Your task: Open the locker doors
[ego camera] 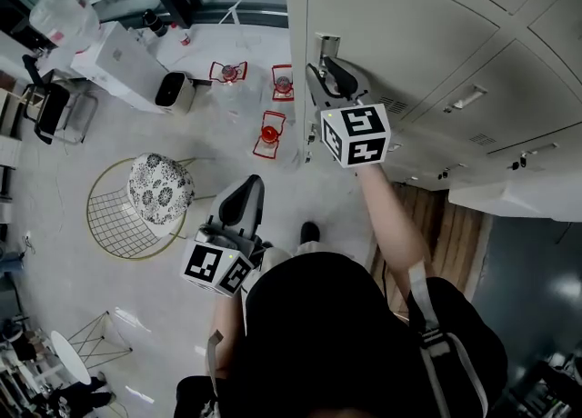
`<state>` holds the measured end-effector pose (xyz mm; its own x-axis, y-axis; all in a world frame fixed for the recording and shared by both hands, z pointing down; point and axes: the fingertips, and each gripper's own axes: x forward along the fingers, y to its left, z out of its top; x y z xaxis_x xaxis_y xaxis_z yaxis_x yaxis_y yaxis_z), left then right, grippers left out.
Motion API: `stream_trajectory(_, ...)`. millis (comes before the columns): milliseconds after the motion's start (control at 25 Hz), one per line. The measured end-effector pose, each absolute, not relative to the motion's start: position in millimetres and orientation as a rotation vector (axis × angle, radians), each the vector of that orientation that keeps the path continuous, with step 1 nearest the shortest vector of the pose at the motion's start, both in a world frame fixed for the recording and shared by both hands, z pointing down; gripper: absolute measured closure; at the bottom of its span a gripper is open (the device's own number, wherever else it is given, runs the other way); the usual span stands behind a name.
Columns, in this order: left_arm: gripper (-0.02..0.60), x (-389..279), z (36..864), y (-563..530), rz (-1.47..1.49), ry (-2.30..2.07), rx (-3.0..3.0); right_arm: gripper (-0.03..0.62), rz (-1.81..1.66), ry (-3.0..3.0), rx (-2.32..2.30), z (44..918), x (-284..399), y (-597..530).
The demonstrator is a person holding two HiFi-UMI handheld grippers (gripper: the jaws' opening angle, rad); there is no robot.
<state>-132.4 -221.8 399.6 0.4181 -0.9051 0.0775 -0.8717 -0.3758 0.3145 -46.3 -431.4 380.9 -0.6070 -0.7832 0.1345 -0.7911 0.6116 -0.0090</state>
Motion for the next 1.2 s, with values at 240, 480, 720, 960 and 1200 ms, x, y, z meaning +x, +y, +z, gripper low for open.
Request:
stream_trajectory(240, 0.566, -136.5, 401.0, -223.2, -0.159, -1.549, 2.354, 0.480, 0.117, -2.723, 1.310, 382.0, -50.4, -437.7)
stream_trajectory(480, 0.566, -137.1, 404.1, -224.3, -0.163, -1.550, 2.343, 0.480, 0.116, -2.730, 1.291, 383.5, -53.7, -439.2)
stream_trajectory(720, 0.566, -139.0, 403.5, -220.8, -0.168, -1.548, 2.346, 0.480, 0.117, -2.724, 1.292, 383.1, -54.0, -437.1)
stream_trajectory(960, 0.566, -144.7, 401.6, -217.5, -0.169, -1.540, 2.355, 0.480, 0.111, -2.703, 1.300, 382.3, -56.0, -427.3)
stream_trajectory(1200, 0.566, -150.6, 399.8, -212.5, -0.165, -1.508, 2.377, 0.474, 0.119, -2.680, 1.335, 382.9, -56.0, -409.9)
